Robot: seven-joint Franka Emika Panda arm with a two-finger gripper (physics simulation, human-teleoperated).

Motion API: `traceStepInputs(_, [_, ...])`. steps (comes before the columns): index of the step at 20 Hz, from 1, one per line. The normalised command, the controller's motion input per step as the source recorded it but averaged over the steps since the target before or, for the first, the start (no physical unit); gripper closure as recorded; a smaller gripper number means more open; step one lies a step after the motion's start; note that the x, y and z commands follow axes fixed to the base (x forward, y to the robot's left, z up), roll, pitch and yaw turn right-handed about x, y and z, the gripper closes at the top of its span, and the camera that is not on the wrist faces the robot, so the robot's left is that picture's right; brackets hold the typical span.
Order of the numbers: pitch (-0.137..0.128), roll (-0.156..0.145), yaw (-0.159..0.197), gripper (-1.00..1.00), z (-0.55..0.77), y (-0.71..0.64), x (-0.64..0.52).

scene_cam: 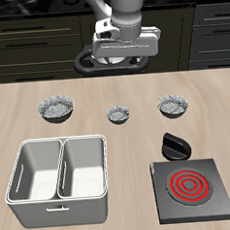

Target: Turn off the flat stove and place the largest bowl on it

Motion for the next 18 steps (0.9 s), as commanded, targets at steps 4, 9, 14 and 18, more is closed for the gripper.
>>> traceStepInputs(4, [-0.004,0.015,-0.001,-1.0,0.11,0.19,0.27])
traceStepInputs(9, [0.004,0.003,0.003,-1.0,0.07,0.16,0.29])
traceStepInputs(14, [0.022,-0.015,0.003,-1.0,0.03,0.1,0.31])
traceStepInputs(18, [-0.005,-0.005,0.014,-1.0,0.05,0.1,0.23])
